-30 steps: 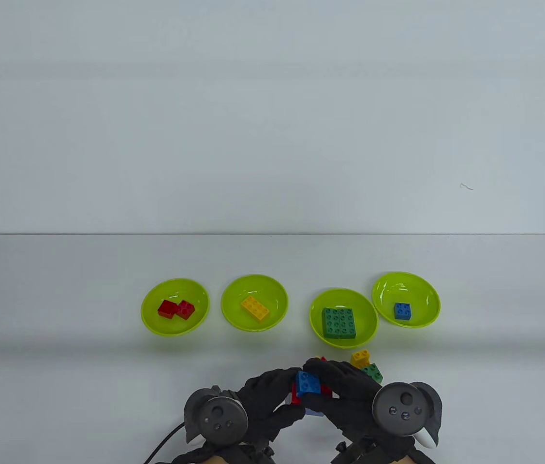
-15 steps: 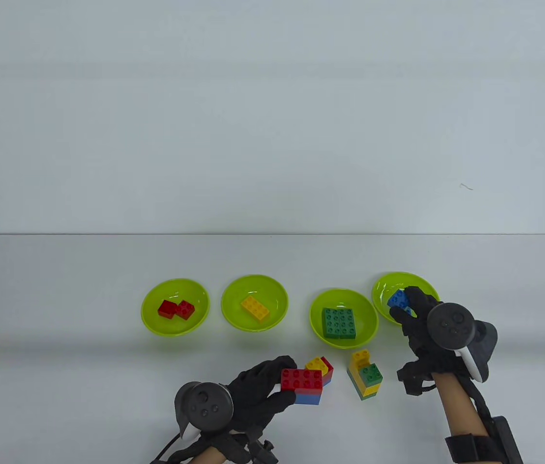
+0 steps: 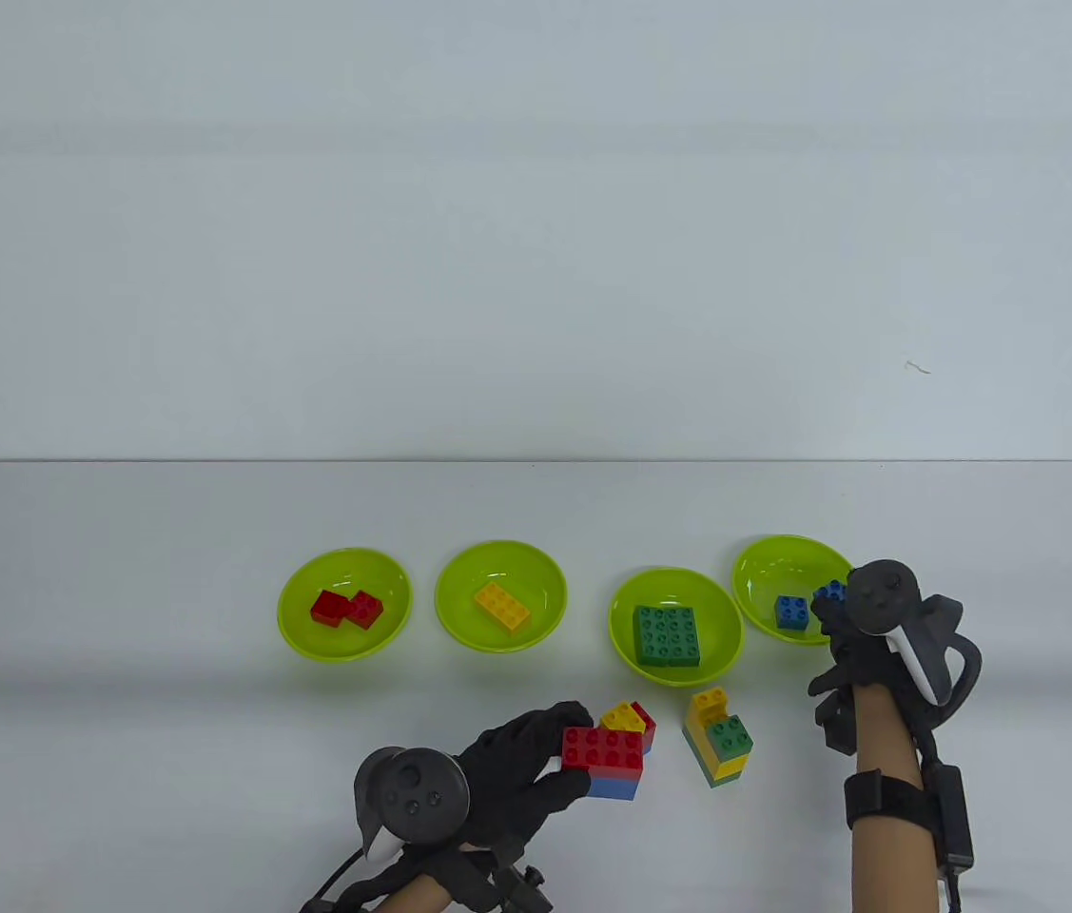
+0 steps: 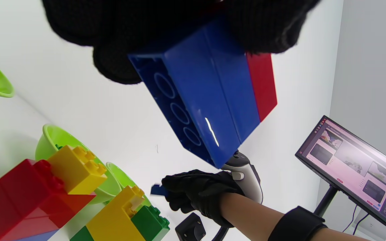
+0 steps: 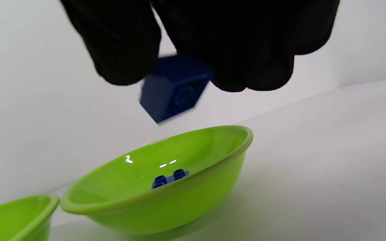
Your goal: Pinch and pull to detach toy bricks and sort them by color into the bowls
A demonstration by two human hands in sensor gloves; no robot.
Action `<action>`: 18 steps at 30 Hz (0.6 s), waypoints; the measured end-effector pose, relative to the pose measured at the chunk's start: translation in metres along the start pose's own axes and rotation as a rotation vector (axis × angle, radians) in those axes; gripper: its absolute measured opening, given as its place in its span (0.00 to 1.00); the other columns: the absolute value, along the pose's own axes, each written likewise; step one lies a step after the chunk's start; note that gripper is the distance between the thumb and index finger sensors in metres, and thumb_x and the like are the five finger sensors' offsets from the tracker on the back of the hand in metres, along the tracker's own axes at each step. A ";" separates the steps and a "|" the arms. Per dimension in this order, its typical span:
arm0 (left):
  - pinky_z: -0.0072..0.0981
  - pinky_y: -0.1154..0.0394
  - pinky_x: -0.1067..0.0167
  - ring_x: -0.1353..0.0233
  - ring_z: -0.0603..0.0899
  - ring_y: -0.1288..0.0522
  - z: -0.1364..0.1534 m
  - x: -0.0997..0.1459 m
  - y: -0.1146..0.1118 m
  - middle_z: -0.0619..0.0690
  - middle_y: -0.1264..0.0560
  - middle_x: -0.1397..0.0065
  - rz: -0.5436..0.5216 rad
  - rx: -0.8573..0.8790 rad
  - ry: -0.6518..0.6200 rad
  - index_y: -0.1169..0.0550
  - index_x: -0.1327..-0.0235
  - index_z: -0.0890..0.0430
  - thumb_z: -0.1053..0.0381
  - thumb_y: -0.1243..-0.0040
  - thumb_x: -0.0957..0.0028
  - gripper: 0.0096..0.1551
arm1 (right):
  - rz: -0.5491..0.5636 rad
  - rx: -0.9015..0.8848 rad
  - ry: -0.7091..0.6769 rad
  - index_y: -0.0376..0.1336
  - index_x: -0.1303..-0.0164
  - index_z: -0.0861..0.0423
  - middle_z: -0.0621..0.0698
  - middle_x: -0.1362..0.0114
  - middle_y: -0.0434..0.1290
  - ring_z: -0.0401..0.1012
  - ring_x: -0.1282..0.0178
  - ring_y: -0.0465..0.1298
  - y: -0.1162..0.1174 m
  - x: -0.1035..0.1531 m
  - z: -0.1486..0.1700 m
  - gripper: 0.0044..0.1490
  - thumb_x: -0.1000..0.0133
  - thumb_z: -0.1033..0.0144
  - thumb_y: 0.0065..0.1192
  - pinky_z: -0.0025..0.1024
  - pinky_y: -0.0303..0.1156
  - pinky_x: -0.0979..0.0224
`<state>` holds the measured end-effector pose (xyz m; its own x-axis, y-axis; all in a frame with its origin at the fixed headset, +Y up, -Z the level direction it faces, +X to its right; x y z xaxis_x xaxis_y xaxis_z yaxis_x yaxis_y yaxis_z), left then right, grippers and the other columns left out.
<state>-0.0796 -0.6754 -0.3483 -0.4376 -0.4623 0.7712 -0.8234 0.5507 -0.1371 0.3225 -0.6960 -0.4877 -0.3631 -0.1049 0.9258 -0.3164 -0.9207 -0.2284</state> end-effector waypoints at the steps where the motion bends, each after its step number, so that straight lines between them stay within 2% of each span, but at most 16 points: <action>1: 0.58 0.29 0.38 0.36 0.67 0.22 0.000 0.000 0.001 0.67 0.24 0.35 -0.003 0.000 0.001 0.29 0.31 0.67 0.45 0.42 0.51 0.40 | 0.007 -0.025 -0.007 0.61 0.25 0.66 0.66 0.27 0.71 0.60 0.32 0.73 -0.002 0.002 0.000 0.42 0.43 0.54 0.66 0.57 0.63 0.26; 4: 0.58 0.28 0.38 0.37 0.67 0.22 0.001 -0.002 0.004 0.67 0.24 0.35 -0.015 0.000 0.003 0.29 0.31 0.68 0.45 0.42 0.50 0.40 | 0.012 -0.148 -0.090 0.59 0.23 0.67 0.68 0.25 0.69 0.62 0.30 0.71 -0.014 0.016 -0.010 0.44 0.42 0.52 0.65 0.58 0.61 0.25; 8: 0.58 0.29 0.38 0.36 0.67 0.22 -0.001 -0.006 0.008 0.67 0.24 0.34 -0.029 -0.005 -0.001 0.30 0.31 0.68 0.45 0.42 0.50 0.40 | -0.031 -0.380 -0.289 0.56 0.21 0.68 0.69 0.23 0.66 0.63 0.27 0.69 -0.037 0.054 -0.042 0.47 0.42 0.50 0.64 0.58 0.60 0.24; 9: 0.58 0.29 0.38 0.36 0.67 0.22 -0.002 -0.007 0.010 0.67 0.24 0.34 -0.035 -0.009 -0.003 0.30 0.30 0.68 0.45 0.42 0.50 0.40 | -0.060 -0.491 -0.366 0.55 0.20 0.68 0.69 0.22 0.65 0.64 0.26 0.68 -0.043 0.073 -0.055 0.48 0.41 0.50 0.64 0.59 0.58 0.23; 12: 0.58 0.29 0.38 0.36 0.68 0.22 -0.004 -0.009 0.014 0.67 0.24 0.34 -0.042 -0.016 -0.009 0.30 0.30 0.68 0.46 0.43 0.50 0.40 | -0.148 -0.651 -0.535 0.54 0.19 0.69 0.70 0.21 0.63 0.65 0.25 0.66 -0.053 0.121 -0.086 0.51 0.41 0.48 0.64 0.59 0.57 0.23; 15: 0.58 0.28 0.38 0.36 0.67 0.22 -0.006 -0.010 0.016 0.68 0.24 0.34 -0.047 -0.012 -0.018 0.29 0.31 0.68 0.45 0.42 0.50 0.40 | -0.291 -0.775 -0.647 0.52 0.18 0.70 0.71 0.19 0.61 0.66 0.24 0.65 -0.046 0.162 -0.112 0.53 0.42 0.47 0.64 0.61 0.56 0.22; 18: 0.58 0.28 0.38 0.36 0.67 0.22 -0.010 -0.010 0.017 0.67 0.24 0.34 -0.049 -0.003 -0.030 0.29 0.31 0.68 0.45 0.42 0.50 0.40 | -0.383 -0.760 -0.713 0.52 0.18 0.70 0.71 0.19 0.61 0.66 0.24 0.64 -0.029 0.190 -0.127 0.55 0.42 0.47 0.65 0.61 0.56 0.22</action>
<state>-0.0853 -0.6547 -0.3514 -0.4076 -0.5089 0.7582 -0.8427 0.5294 -0.0977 0.1511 -0.6415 -0.3440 0.3832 -0.2797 0.8803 -0.8437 -0.4939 0.2104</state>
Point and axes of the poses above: the tracker on the back of each hand, its own z axis roughly to the little-finger side, its own x axis roughly from the fingertips to the wrist, y = z × x, the point moved 5 cm from there along -x, roughly from the wrist to the fingertips
